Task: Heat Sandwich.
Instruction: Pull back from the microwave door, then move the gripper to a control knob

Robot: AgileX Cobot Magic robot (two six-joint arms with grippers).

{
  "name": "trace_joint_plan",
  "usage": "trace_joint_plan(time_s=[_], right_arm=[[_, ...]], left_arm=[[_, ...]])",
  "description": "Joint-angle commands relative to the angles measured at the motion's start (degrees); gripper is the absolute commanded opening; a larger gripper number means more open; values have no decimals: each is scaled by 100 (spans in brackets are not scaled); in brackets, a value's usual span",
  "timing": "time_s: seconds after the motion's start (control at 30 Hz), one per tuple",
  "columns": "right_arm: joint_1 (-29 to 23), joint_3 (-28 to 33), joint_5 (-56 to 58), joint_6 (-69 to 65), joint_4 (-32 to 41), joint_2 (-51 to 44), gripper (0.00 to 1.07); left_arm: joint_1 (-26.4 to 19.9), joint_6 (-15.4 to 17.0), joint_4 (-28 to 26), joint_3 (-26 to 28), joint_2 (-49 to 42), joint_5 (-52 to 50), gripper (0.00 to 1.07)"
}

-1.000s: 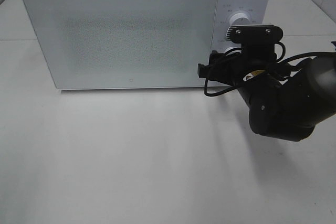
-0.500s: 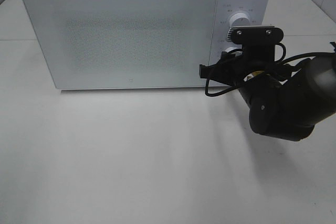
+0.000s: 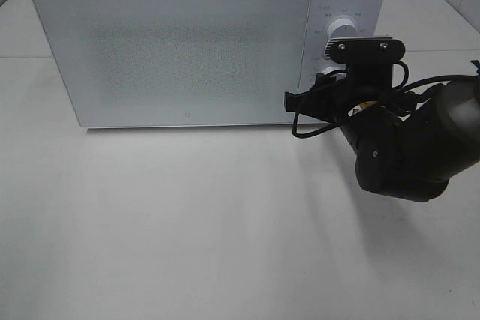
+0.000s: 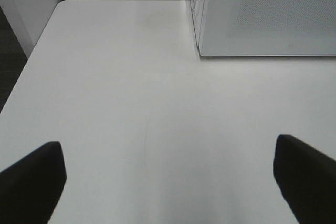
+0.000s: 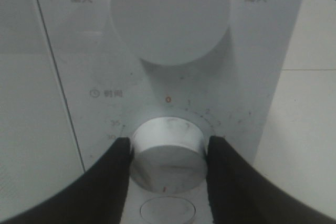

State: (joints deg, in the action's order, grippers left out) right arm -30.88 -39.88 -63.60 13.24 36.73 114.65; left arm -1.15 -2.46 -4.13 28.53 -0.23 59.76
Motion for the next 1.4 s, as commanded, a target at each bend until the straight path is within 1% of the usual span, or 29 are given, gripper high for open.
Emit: trace_joint_plan(time_s=[0.03,0.17,0.33,0.6,0.83,0.87,0.97,1.0,1.1,1.23,1.4], right_arm=[[29,-40,-149,-6,-46,-17,15],[29,-40,-183,-40,-46,-17,16],[29,-40,-407,-453,-40,-17,16],[29,-40,-498,-1828,0,-17,17],[29,-40,-596,-2538,0,-17,17],[29,-40,-596,-2882,0,-17,17],[29,-40,-596,-3249,6,-17,17],[29,-40,-596,-3673,52,-17,17],[29,-40,-596,-4028,143,-17,17],[29,-40,-590,-4973,281,-17,17],[29,-40,-516,-5552,286,-17,17]], left_arm=[[-17,6,-6,-11,-166,-46,104],[-17,6,-6,-11,-166,-46,104],[-17,6,-6,-11,-166,-46,104],[-17,6,-6,-11,-166,-46,104],[-17,6,-6,-11,-166,-46,104],[-17,6,-6,-11,-166,-46,104],[-17,6,-6,-11,-166,-46,104],[-17,6,-6,-11,-166,-46,104],[-17,6,-6,-11,-166,-46,104],[-17,6,-6,-11,-166,-46,104],[-17,6,-6,-11,-166,-46,104]])
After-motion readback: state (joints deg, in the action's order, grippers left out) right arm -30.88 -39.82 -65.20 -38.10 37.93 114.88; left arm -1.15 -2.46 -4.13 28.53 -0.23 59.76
